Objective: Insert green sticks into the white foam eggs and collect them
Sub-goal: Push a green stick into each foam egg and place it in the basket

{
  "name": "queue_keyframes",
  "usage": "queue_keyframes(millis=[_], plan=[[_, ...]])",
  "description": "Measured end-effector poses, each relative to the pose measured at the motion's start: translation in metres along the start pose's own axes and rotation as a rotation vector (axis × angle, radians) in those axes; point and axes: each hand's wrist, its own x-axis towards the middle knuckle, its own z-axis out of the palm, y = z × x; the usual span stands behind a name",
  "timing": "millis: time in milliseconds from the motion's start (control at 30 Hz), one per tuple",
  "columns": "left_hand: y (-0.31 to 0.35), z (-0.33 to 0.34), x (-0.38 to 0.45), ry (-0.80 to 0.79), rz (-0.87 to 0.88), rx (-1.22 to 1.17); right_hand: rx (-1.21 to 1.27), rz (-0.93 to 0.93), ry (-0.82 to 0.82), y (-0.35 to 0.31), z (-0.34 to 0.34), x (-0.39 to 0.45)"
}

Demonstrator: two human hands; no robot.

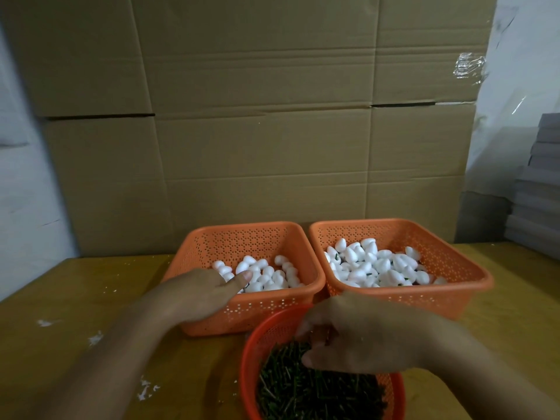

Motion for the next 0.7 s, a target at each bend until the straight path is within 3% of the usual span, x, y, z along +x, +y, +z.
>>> queue_keyframes(millis=[200,367,567,700], plan=[[-0.013,0.001,0.008,0.092,0.143,-0.067,0.030,0.018,0.021,0.001,-0.002,-0.001],[-0.015,-0.003,0.010,0.360,0.282,-0.184,0.031,0.030,0.029,0.000,-0.002,-0.002],[-0.004,-0.008,0.004,0.565,0.376,-0.304,0.022,0.019,0.025,-0.001,-0.002,-0.001],[0.009,-0.014,-0.004,0.557,0.436,-0.456,0.017,0.012,0.021,-0.001,-0.001,0.000]])
